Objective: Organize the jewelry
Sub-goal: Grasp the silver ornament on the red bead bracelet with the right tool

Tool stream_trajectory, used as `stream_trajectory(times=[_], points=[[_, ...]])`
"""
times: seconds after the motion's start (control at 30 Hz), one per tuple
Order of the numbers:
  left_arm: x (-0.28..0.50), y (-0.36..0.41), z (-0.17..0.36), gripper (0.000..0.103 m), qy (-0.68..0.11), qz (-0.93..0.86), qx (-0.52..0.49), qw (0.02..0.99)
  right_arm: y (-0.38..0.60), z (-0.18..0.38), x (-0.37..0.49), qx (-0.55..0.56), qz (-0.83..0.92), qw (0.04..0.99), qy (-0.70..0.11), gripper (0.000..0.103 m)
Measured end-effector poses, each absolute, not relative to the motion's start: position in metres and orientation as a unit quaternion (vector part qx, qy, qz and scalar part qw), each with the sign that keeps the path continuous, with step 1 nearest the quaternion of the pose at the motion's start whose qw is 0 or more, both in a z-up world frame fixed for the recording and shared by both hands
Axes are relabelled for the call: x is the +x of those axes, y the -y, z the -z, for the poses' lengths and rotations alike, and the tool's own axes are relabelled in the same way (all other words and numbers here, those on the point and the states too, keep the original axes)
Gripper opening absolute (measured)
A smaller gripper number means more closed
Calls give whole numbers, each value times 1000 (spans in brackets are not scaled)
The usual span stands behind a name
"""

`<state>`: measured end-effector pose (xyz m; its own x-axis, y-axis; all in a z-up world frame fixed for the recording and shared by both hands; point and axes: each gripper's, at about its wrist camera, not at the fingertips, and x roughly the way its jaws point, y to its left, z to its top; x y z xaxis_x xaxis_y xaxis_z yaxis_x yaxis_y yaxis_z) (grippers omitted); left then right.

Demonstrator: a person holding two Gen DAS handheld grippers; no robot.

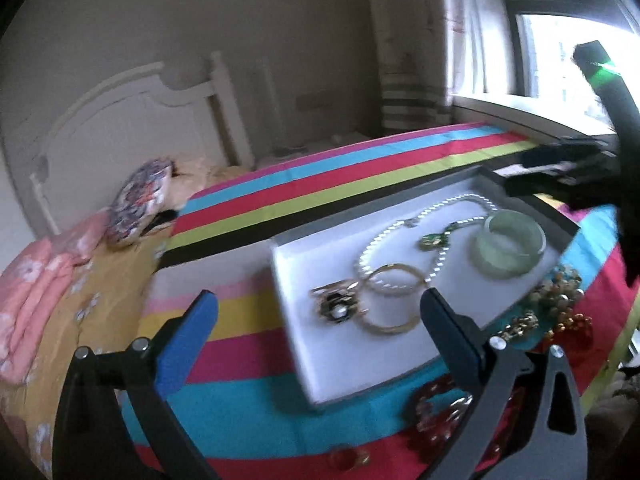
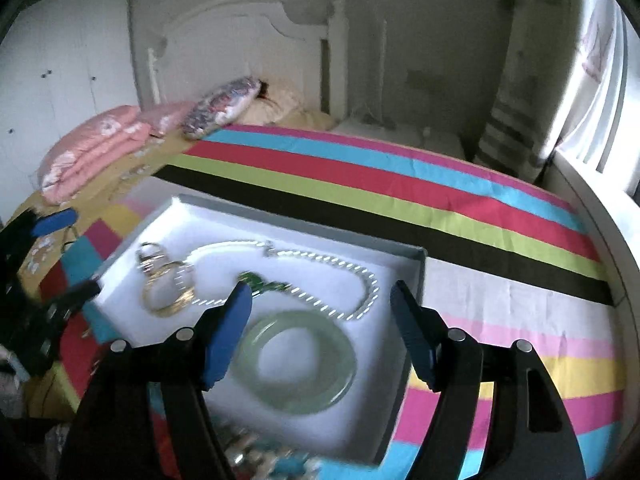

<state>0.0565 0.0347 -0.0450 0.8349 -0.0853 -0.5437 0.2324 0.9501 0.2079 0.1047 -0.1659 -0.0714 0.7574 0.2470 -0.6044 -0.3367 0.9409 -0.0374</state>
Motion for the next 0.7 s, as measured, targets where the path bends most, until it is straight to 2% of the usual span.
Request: stream_trajectory(times=[0.37,0.7], points=[[16,-106,36,100,-282,24,52,958,111,93,17,-107,-272,908,-301,69],[-14,-119,58,100,-291,47,62,953,68,113,-2,-179,-325,878,-303,68]])
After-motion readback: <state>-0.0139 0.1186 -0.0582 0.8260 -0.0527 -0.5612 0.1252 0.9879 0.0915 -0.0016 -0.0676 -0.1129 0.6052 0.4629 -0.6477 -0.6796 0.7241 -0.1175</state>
